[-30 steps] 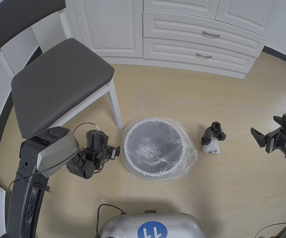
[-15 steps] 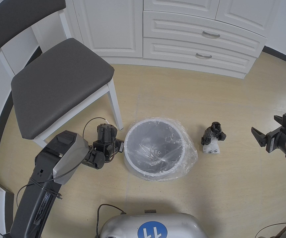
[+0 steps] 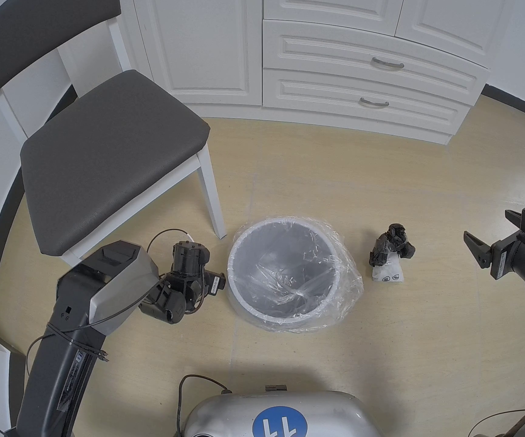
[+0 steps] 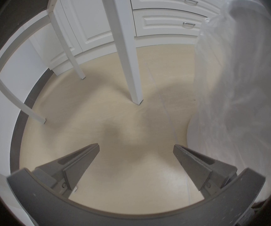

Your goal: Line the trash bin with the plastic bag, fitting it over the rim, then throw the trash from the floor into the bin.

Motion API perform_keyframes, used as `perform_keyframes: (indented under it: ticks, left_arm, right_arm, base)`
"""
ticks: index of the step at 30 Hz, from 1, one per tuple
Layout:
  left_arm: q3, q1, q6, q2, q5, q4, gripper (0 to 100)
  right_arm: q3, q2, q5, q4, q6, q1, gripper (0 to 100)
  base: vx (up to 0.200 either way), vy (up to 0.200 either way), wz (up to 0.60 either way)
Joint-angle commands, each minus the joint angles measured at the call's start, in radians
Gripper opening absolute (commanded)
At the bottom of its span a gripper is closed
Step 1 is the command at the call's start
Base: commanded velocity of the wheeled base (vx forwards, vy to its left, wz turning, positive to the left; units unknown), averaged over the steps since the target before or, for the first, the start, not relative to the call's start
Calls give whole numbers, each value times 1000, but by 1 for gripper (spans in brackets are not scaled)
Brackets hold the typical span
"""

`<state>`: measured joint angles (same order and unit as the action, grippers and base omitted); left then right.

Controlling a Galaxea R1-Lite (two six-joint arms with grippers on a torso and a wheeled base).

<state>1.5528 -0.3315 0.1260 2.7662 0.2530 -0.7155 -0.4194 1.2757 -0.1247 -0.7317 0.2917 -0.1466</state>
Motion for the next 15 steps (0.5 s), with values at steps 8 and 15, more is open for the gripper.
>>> perform_keyframes:
  ticks: [8,15]
  left_arm:
    - [-482,-29,7,-292,32,-255,100]
    - [-800,-103,1,-516,25,-403,100]
  right_arm:
    - [5,-99,0,14,1,-2,100]
    - [2,-142,2,43,1,-1,100]
  base:
    - [0,0,0]
    - [0,0,0]
